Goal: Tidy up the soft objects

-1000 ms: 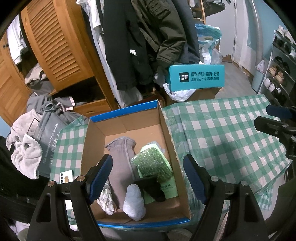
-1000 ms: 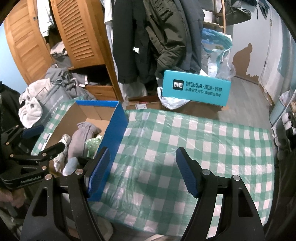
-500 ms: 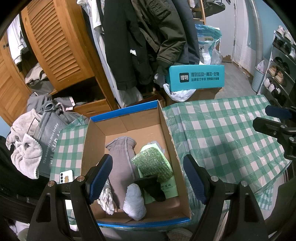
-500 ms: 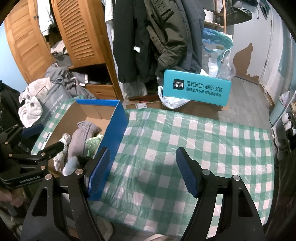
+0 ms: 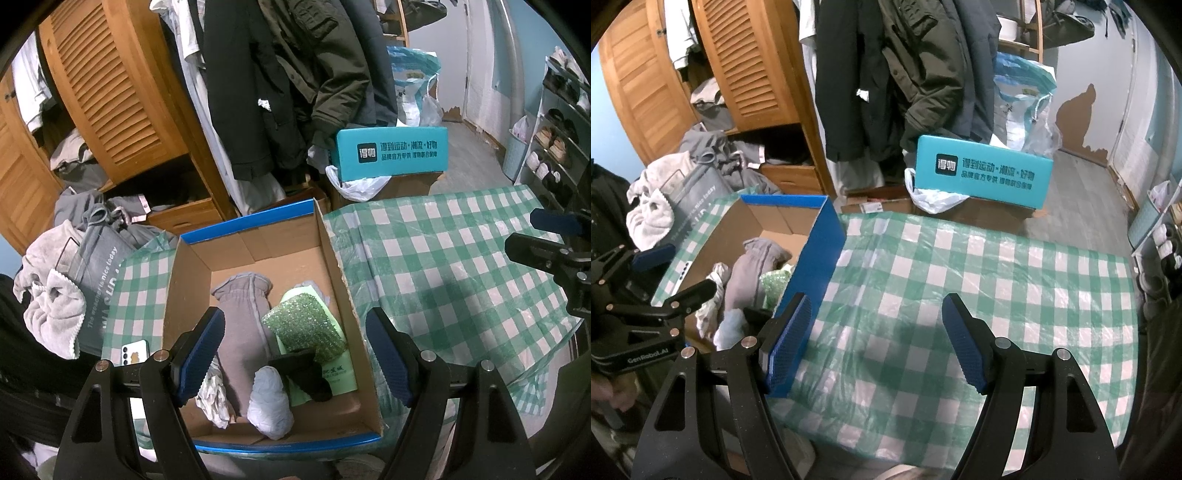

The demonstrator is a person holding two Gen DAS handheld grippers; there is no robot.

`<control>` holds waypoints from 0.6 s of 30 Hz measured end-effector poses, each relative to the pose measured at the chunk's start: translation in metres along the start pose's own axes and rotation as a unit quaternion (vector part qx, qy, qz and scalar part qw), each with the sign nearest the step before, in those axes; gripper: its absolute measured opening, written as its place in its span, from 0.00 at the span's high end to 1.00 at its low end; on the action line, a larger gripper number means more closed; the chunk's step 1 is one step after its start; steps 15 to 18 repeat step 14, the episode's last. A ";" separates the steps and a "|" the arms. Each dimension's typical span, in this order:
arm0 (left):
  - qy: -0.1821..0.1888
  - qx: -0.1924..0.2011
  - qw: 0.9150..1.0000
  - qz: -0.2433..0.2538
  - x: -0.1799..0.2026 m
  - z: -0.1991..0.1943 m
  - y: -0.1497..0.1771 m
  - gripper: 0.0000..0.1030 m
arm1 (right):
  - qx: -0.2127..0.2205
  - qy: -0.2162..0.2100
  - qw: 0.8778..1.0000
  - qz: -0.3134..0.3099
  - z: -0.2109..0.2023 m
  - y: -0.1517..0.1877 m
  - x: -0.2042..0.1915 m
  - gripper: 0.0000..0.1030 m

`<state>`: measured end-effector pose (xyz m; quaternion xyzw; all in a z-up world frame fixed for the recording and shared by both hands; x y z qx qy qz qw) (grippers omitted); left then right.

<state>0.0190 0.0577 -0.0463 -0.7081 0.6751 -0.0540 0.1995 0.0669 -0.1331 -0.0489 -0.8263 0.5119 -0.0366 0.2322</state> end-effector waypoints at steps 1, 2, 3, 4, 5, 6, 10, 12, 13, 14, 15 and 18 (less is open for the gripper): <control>0.001 0.000 1.000 0.000 0.000 0.000 0.000 0.22 | 0.000 0.000 1.000 0.000 0.000 0.001 0.001 0.29; 0.001 0.001 1.000 -0.001 0.000 0.000 0.000 0.22 | 0.000 0.000 1.000 0.000 0.000 0.001 0.001 0.29; 0.002 0.001 1.000 0.000 0.000 0.000 0.000 0.22 | 0.000 0.000 1.000 -0.001 0.000 0.000 0.000 0.29; 0.003 0.001 1.000 0.000 0.000 0.000 0.000 0.22 | 0.000 0.000 1.000 0.000 0.000 0.000 0.000 0.29; 0.003 0.002 1.000 0.001 0.000 0.000 -0.001 0.22 | 0.000 0.000 1.000 0.000 0.000 0.000 0.000 0.29; 0.003 0.002 1.000 0.001 0.000 0.000 -0.001 0.22 | 0.000 0.000 1.000 0.000 0.000 0.001 0.001 0.29; 0.001 0.007 1.000 0.003 0.001 -0.001 -0.001 0.22 | 0.000 0.000 1.000 -0.001 0.000 0.000 0.001 0.29; -0.001 0.011 1.000 0.005 0.001 -0.002 -0.002 0.22 | 0.000 0.000 1.000 0.000 0.000 -0.001 0.000 0.29; -0.002 0.011 1.000 0.005 0.001 -0.002 -0.003 0.22 | 0.000 0.000 1.000 0.000 0.000 0.000 0.001 0.29; -0.002 0.012 1.000 0.006 0.001 -0.002 -0.003 0.22 | 0.000 0.000 1.000 -0.001 0.000 -0.001 0.000 0.29; -0.002 0.012 1.000 0.006 0.001 -0.002 -0.003 0.22 | 0.000 0.000 1.000 -0.001 0.000 -0.001 0.000 0.29; -0.002 0.012 1.000 0.006 0.001 -0.002 -0.003 0.22 | 0.000 0.000 1.000 -0.001 0.000 -0.001 0.000 0.29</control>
Point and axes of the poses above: each gripper's, at about its wrist camera, not at the fingertips, and z roughly the way its jaws point, x to its right, y to its underside, the point moved 8 cm from there along z, roughly the way its jaws point, and after that the axes turned 15 degrees about -x, right-handed, at the moved point
